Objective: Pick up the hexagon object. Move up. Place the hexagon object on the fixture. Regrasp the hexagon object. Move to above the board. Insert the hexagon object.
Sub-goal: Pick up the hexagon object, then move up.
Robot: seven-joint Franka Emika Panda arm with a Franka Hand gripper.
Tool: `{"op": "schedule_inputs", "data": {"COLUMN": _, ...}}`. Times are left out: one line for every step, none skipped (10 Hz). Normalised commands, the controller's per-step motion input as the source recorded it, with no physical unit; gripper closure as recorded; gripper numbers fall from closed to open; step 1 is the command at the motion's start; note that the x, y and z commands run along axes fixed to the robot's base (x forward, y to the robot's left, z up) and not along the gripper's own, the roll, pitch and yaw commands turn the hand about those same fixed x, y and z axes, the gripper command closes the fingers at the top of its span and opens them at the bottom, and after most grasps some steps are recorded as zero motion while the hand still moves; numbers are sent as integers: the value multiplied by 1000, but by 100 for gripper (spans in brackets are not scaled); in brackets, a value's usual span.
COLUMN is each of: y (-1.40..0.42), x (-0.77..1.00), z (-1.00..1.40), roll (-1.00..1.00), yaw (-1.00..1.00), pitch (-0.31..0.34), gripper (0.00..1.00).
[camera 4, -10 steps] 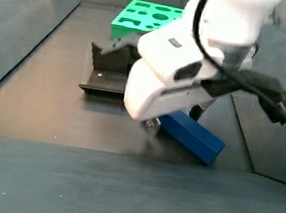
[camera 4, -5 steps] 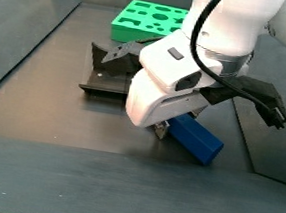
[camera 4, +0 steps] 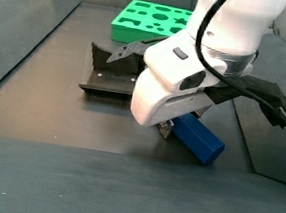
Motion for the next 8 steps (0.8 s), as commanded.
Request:
{"op": "schedule_inputs", "data": {"y": 0, "x": 0, "z": 0, "roll": 0, "yaw": 0, "pitch": 0, "gripper": 100}}
{"op": "schedule_inputs", "data": {"y": 0, "x": 0, "z": 0, "roll": 0, "yaw": 0, "pitch": 0, "gripper": 100}}
{"op": "schedule_inputs", "data": {"y": 0, "x": 0, "z": 0, "roll": 0, "yaw": 0, "pitch": 0, "gripper": 100}}
{"op": "schedule_inputs", "data": {"y": 0, "x": 0, "z": 0, "roll": 0, "yaw": 0, "pitch": 0, "gripper": 100}}
{"op": "schedule_inputs", "data": {"y": 0, "x": 0, "z": 0, "roll": 0, "yaw": 0, "pitch": 0, "gripper": 100}}
{"op": "schedule_inputs", "data": {"y": 0, "x": 0, "z": 833, "roll": 0, "yaw": 0, "pitch": 0, "gripper": 100}}
{"op": "schedule_inputs", "data": {"y": -2, "x": 28, "z": 828, "roll": -1, "yaw": 25, "pitch": -6, "gripper": 100}}
{"op": "schedule_inputs", "data": {"y": -17, "x": 9, "z": 688, "roll": -27, "yaw": 29, "pitch": 26, "gripper": 100}}
